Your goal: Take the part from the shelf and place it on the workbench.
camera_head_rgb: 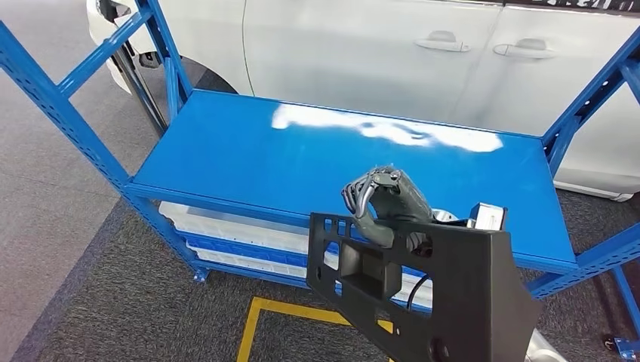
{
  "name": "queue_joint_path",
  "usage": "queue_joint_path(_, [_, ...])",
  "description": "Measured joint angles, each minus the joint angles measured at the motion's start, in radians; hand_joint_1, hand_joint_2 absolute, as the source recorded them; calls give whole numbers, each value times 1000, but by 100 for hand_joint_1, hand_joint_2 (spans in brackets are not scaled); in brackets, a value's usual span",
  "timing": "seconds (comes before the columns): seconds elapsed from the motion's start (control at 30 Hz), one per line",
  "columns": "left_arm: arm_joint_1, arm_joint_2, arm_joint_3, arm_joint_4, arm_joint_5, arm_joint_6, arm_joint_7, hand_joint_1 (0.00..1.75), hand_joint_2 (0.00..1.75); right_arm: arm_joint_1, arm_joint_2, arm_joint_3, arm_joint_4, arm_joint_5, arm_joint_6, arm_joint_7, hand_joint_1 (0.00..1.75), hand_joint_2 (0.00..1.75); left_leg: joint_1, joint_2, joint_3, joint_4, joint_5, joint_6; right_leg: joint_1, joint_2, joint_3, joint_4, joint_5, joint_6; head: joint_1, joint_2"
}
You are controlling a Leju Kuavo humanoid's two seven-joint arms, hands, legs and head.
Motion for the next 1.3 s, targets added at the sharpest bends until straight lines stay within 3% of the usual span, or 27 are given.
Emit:
queue_joint_path(0.03, [0,0,0,0,1,0,0,0,175,2,1,0,2,-2,0,0,175,175,0,0,-1,2,-1,0,-1,0,-16,33,-5,2,0,0])
queue_joint_path(0.07, [1,0,1,0,1,0,0,0,175,3,1,0,4,-5,0,0,175,175,0,0,-1,4,-2,0,-2,-1,-14,29,9,3,0,0])
queue_joint_path(0.13, [0,-1,1,0,2,0,0,0,175,3,1,0,6,-8,-1,0,175,175,0,-1,-2,13,-7,-5,-6,-2,46,-90,75,3,0,0])
queue_joint_path(0.2, [-1,-1,1,0,0,-1,0,0,175,1,1,0,8,-11,-2,-1,175,175,-3,-3,-7,25,-14,-14,-5,-3,101,-204,115,-4,0,0])
queue_joint_path(0.23, [-2,-1,1,0,0,-2,0,0,175,0,1,0,10,-13,-4,-2,175,175,-4,-3,-10,29,-17,-19,-3,-2,111,-227,118,-10,0,0])
queue_joint_path(0.37, [-6,-1,1,0,-2,-7,1,0,175,-3,-7,0,17,-27,-9,-6,175,175,-1,-3,-18,47,-32,-41,-1,-1,110,-235,121,-37,0,0])
queue_joint_path(0.43, [-8,-1,1,0,-1,-8,3,0,175,-4,-10,0,18,-35,-10,-6,175,175,2,-2,-55,132,-84,-52,-3,-2,111,-239,124,-45,0,0])
queue_joint_path(0.5, [-8,-1,1,0,1,-8,6,0,175,-3,-10,0,21,-41,-11,-4,175,175,3,-2,-116,264,-143,-57,-2,-3,110,-238,124,-48,0,0])
queue_joint_path(0.53, [-7,-1,2,0,2,-9,7,0,175,-1,-10,0,23,-43,-11,-3,175,175,4,-2,-136,305,-153,-58,-1,-3,110,-238,125,-48,0,0])
queue_joint_path(0.57, [-6,-1,2,0,4,-10,9,0,175,0,-10,0,25,-44,-12,-1,175,175,4,-2,-138,310,-145,-57,-1,-3,110,-238,125,-48,0,0])
queue_joint_path(0.6, [-6,-1,2,0,5,-11,9,0,175,2,-10,0,26,-45,-12,0,175,175,4,-2,-120,273,-118,-54,-1,-3,110,-238,125,-48,0,0])
queue_joint_path(0.7, [-8,0,3,0,6,-12,12,0,175,3,-10,0,27,-46,-14,2,175,175,0,-4,-22,73,-31,-37,2,-1,111,-237,128,-41,0,0])
queue_joint_path(0.73, [-9,0,3,0,6,-14,13,0,175,3,-10,0,27,-46,-14,2,175,175,-3,-4,-7,40,-20,-32,3,0,109,-237,131,-37,0,0])
queue_joint_path(0.83, [-9,0,4,0,6,-21,15,0,175,6,-10,0,29,-46,-16,2,175,175,-5,-4,-7,22,-7,-18,2,0,106,-240,137,-18,0,0])
queue_joint_path(0.9, [-10,-1,4,0,5,-22,15,0,175,7,-10,-2,30,-45,-21,2,175,175,-1,-1,-11,8,9,-4,2,-1,94,-209,100,-9,0,0])
queue_joint_path(1.0, [-12,-1,4,0,3,-22,15,0,175,14,-7,-5,30,-41,-29,6,175,175,-2,2,-33,5,29,6,1,-1,36,-36,-20,-4,0,0])
queue_joint_path(1.03, [-12,-1,4,0,2,-23,16,0,175,18,-5,-6,30,-39,-30,8,175,175,-3,2,-44,7,35,6,1,-1,24,14,-43,-3,0,0])
queue_joint_path(1.07, [-12,-1,4,0,1,-23,16,0,175,22,-5,-7,30,-38,-30,9,175,175,-3,2,-55,10,41,6,1,-1,28,31,-46,-2,0,0])
queue_joint_path(1.1, [-12,-1,4,0,1,-23,16,0,175,25,-5,-8,31,-36,-30,10,175,175,-3,2,-65,14,47,4,0,-2,53,7,-31,-2,0,0])
queue_joint_path(1.2, [-13,-2,4,0,0,-23,16,0,175,27,-5,-13,31,-32,-30,10,175,175,-3,1,-93,31,60,-7,2,-1,179,-186,29,-7,0,0])
queue_joint_path(1.23, [-13,-2,4,0,-1,-23,16,0,175,27,-5,-16,30,-31,-30,10,175,175,-4,0,-97,34,65,-12,4,0,200,-223,37,-11,0,0])
queue_joint_path(1.3, [-13,-2,4,0,-3,-24,16,0,175,30,-5,-20,30,-30,-30,10,175,175,-5,-1,-101,34,78,-24,10,3,199,-233,47,-23,0,0])
